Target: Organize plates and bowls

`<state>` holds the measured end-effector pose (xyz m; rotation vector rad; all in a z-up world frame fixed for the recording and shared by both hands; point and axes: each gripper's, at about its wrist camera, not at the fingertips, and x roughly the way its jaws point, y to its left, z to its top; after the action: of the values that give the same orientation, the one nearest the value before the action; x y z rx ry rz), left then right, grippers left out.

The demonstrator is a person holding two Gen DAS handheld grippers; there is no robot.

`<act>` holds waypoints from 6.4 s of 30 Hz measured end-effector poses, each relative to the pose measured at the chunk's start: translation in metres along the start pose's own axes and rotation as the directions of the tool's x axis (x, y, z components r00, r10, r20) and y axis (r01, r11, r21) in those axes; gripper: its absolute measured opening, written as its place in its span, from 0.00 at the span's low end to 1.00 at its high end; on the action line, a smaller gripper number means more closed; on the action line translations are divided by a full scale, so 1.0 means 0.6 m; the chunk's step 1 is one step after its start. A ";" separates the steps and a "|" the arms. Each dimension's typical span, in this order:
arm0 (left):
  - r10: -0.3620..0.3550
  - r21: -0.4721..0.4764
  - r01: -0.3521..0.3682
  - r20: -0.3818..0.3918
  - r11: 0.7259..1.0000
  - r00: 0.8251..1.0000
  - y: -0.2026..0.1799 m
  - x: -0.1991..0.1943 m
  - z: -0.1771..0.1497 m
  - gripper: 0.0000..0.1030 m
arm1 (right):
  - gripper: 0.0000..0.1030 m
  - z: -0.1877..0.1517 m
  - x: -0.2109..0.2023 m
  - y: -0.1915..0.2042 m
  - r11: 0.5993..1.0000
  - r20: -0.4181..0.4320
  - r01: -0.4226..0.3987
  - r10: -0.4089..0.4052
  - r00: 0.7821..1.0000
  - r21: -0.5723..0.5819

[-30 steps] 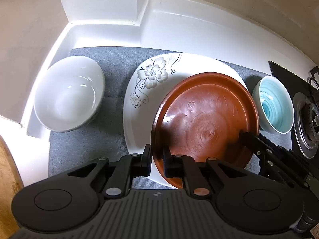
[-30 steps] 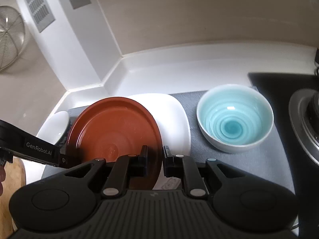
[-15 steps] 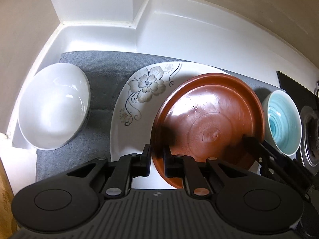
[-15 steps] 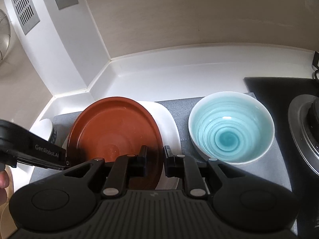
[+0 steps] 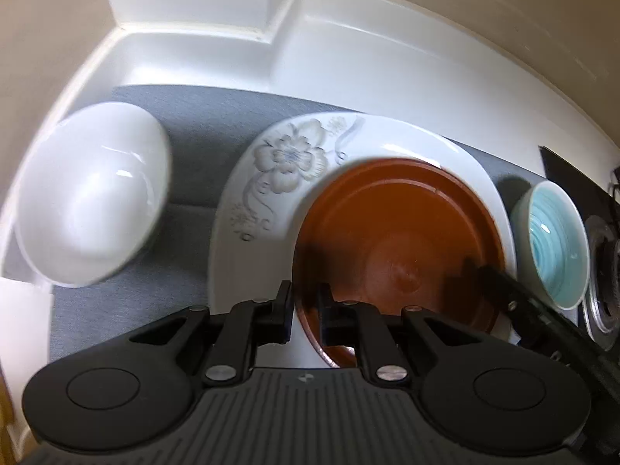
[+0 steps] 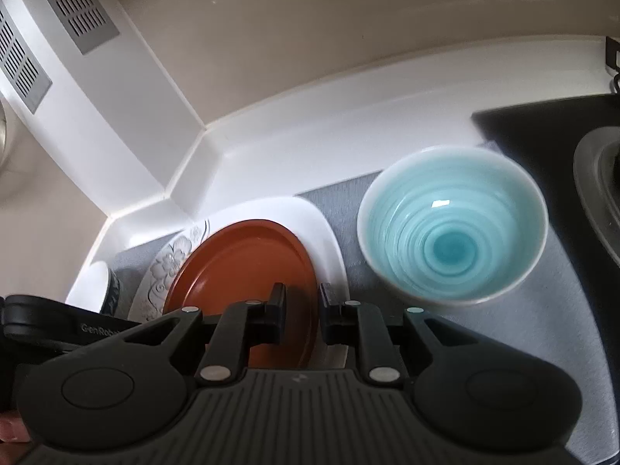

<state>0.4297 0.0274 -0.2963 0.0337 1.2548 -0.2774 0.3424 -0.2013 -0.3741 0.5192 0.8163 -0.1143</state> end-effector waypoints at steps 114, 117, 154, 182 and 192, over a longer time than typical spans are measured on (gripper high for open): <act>-0.119 -0.218 0.144 0.122 0.965 0.985 0.309 -0.077 -0.064 0.16 | 0.22 -0.049 0.121 0.367 0.793 -0.418 -0.294 0.055 0.907 -0.534; -0.128 -0.267 0.151 0.103 0.952 0.986 0.321 -0.060 -0.050 0.16 | 0.27 -0.048 0.132 0.371 0.797 -0.424 -0.293 0.052 0.904 -0.528; -0.284 0.063 0.280 0.055 0.958 0.957 -0.098 -0.113 0.026 0.11 | 0.19 0.075 -0.181 0.075 0.975 -0.103 -0.043 0.021 0.994 -0.219; -0.182 0.101 0.185 -0.032 0.978 0.983 -0.282 -0.026 0.110 0.11 | 0.19 0.152 -0.124 -0.153 0.997 -0.082 -0.044 0.039 0.996 -0.063; -0.123 0.038 0.126 -0.079 0.991 0.989 -0.287 0.036 0.111 0.12 | 0.19 0.148 -0.064 -0.200 0.999 -0.152 -0.042 0.038 0.988 -0.019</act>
<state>0.4590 -0.1551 -0.2741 0.0027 1.3288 -0.4146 0.3401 -0.3524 -0.3436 0.5279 0.9541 -0.0289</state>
